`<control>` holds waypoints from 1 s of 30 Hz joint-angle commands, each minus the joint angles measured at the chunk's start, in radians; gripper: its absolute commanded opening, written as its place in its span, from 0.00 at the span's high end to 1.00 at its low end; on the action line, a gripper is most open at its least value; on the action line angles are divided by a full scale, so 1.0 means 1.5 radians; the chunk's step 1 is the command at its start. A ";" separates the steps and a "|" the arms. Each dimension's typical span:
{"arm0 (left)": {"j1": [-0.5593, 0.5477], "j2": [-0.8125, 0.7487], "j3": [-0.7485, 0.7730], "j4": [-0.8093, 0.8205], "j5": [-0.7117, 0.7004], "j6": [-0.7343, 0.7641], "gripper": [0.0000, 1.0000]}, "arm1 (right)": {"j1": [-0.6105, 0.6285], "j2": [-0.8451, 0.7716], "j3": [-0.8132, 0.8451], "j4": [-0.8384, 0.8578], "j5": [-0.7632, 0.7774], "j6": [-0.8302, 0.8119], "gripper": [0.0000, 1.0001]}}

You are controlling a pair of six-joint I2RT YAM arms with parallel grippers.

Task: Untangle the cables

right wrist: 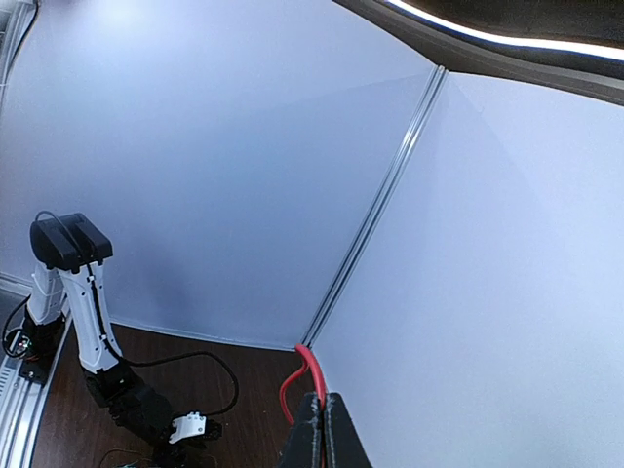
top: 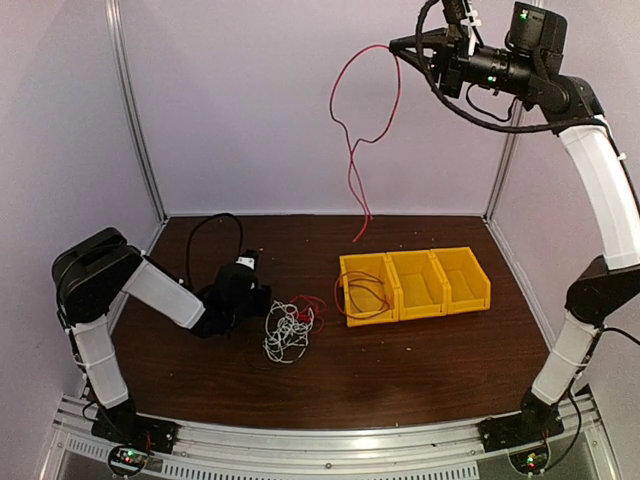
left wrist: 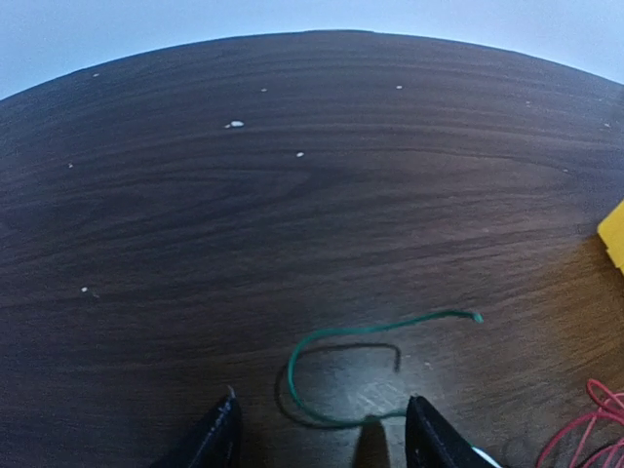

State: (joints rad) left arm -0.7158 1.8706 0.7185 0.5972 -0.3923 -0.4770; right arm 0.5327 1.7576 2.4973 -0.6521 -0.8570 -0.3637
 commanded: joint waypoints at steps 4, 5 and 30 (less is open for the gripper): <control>0.011 -0.037 0.000 -0.066 -0.058 -0.039 0.41 | -0.023 -0.046 -0.030 0.011 0.015 -0.007 1.00; 0.011 -0.049 -0.009 -0.061 -0.053 -0.045 0.40 | -0.026 -0.052 -0.045 0.009 0.020 -0.010 1.00; 0.011 -0.260 -0.055 -0.136 -0.064 -0.072 0.28 | -0.104 -0.141 -0.446 0.094 0.056 -0.043 1.00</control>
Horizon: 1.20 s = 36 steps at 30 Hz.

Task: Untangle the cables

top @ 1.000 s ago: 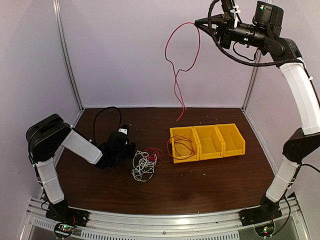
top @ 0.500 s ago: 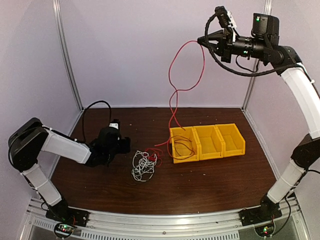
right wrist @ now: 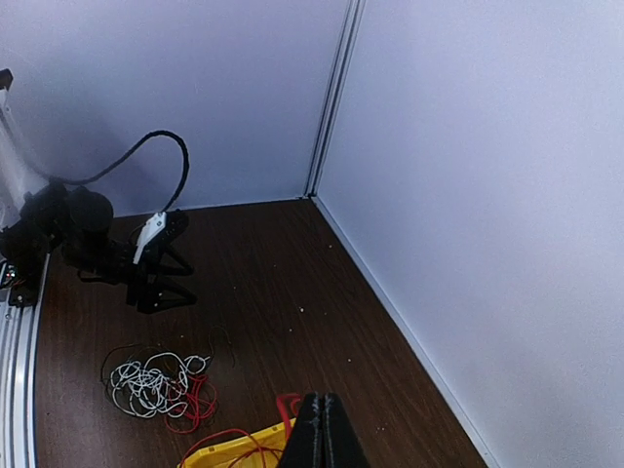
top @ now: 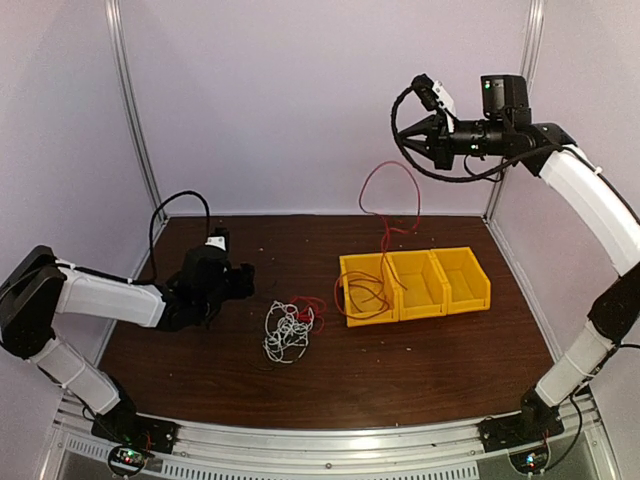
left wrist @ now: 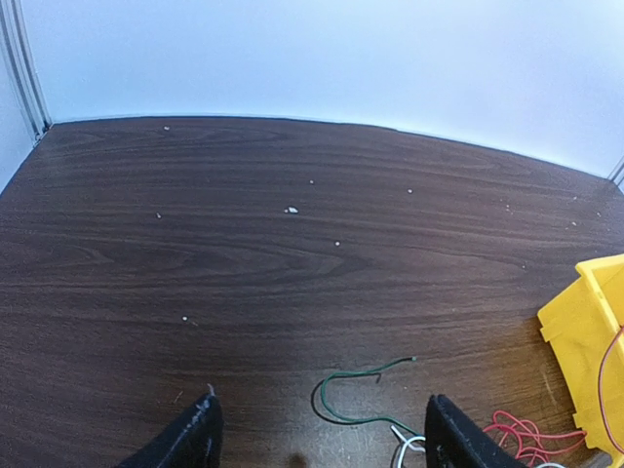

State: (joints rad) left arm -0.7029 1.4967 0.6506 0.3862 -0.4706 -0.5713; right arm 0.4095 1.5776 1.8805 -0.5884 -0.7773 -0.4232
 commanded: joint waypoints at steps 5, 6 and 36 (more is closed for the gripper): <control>0.002 -0.011 -0.008 0.001 -0.011 -0.005 0.28 | -0.028 -0.014 -0.095 0.094 -0.009 0.009 1.00; 0.002 -0.011 -0.007 0.000 -0.011 -0.004 0.28 | -0.028 -0.012 -0.107 0.106 -0.015 0.017 1.00; 0.003 0.074 0.061 0.006 0.143 0.021 0.30 | 0.277 0.110 -0.403 0.027 0.289 -0.273 0.32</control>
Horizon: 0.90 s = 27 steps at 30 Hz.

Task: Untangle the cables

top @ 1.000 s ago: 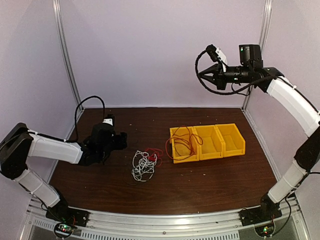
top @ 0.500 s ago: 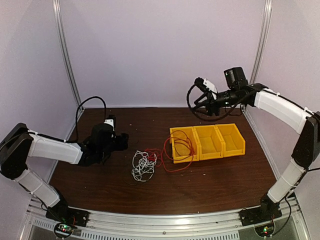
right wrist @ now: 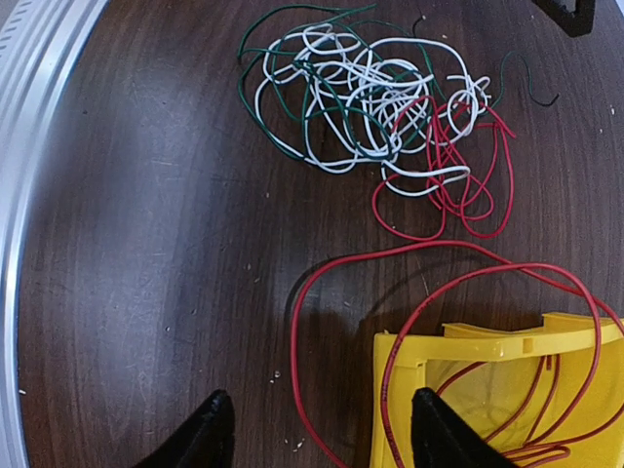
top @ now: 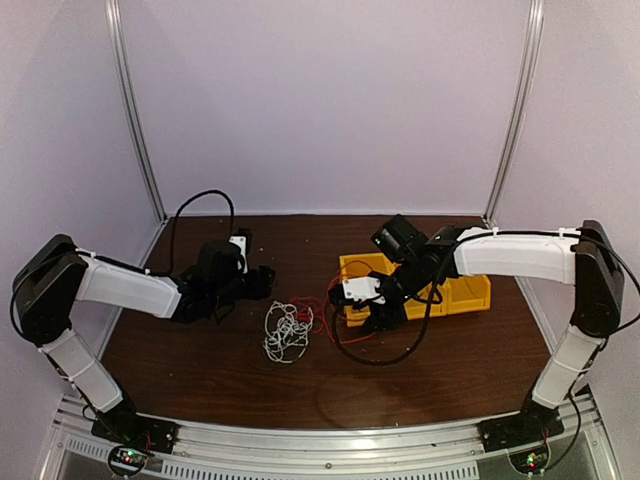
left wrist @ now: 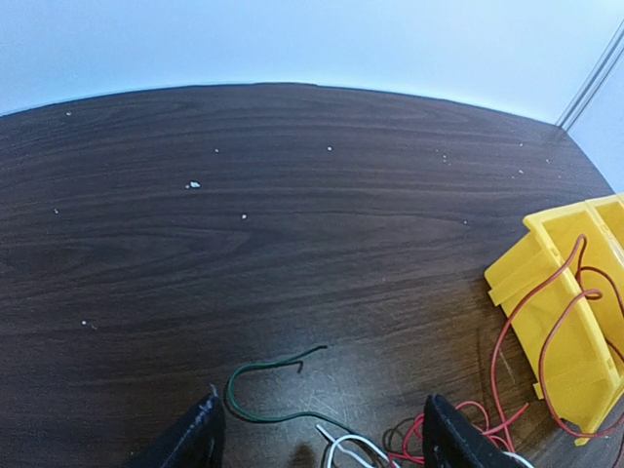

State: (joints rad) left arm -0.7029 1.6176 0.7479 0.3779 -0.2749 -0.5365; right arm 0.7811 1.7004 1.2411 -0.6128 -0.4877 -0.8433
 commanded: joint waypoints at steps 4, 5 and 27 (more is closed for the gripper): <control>0.003 -0.021 -0.018 0.008 0.000 0.003 0.30 | 0.081 0.077 0.061 0.044 0.186 0.029 0.23; 0.004 -0.025 -0.021 0.008 -0.003 0.005 0.30 | 0.091 0.094 0.074 0.042 0.215 0.039 0.22; 0.013 -0.027 -0.059 0.040 0.003 0.002 0.29 | 0.158 0.236 0.160 0.011 0.483 0.130 0.27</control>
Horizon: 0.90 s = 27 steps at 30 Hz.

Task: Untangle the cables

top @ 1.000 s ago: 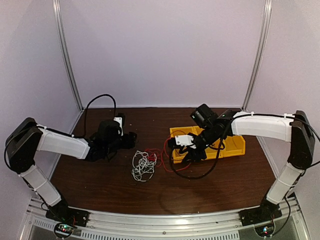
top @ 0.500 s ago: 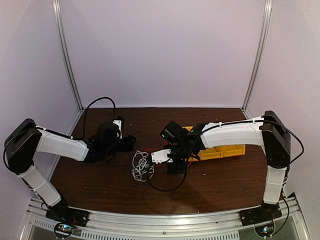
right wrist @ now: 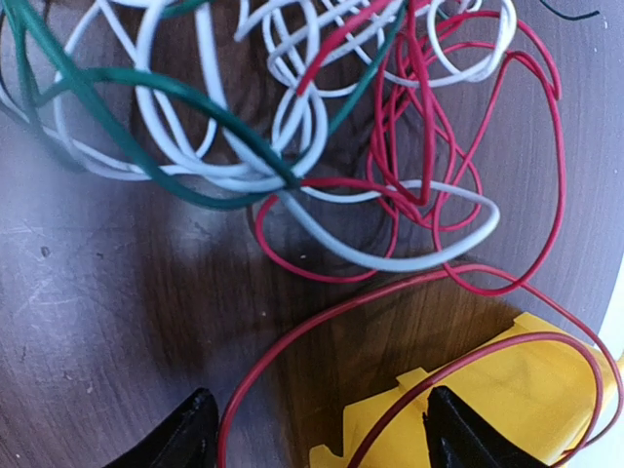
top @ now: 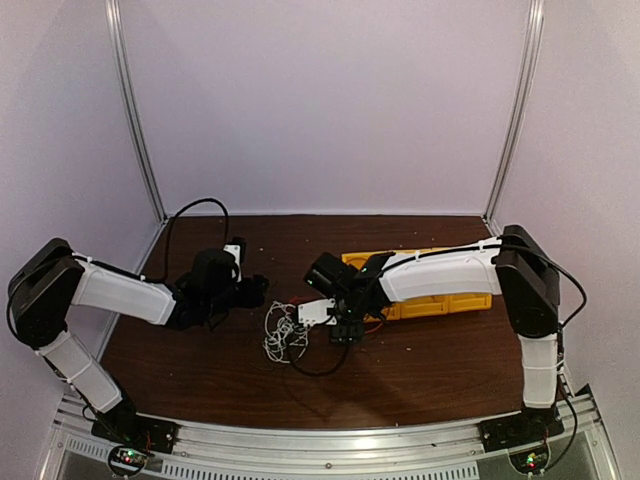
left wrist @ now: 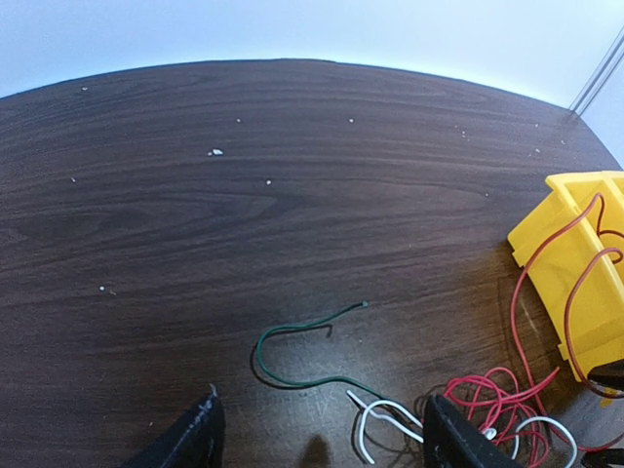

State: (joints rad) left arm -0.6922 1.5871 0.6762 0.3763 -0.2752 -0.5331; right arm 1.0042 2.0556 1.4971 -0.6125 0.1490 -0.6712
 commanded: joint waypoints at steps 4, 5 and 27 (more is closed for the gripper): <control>0.006 -0.003 -0.014 0.047 0.007 -0.003 0.29 | 0.030 -0.014 -0.041 0.040 0.123 0.013 0.28; 0.006 -0.002 -0.015 0.049 0.008 -0.004 0.29 | 0.037 -0.019 -0.052 0.052 0.138 0.011 0.28; 0.006 -0.006 -0.022 0.052 0.004 -0.005 0.30 | -0.025 -0.117 0.033 0.007 0.085 0.071 1.00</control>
State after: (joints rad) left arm -0.6888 1.5890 0.6540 0.4179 -0.2581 -0.5407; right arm 1.0462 2.0079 1.4723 -0.5663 0.3653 -0.6018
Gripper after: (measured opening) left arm 0.705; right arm 0.014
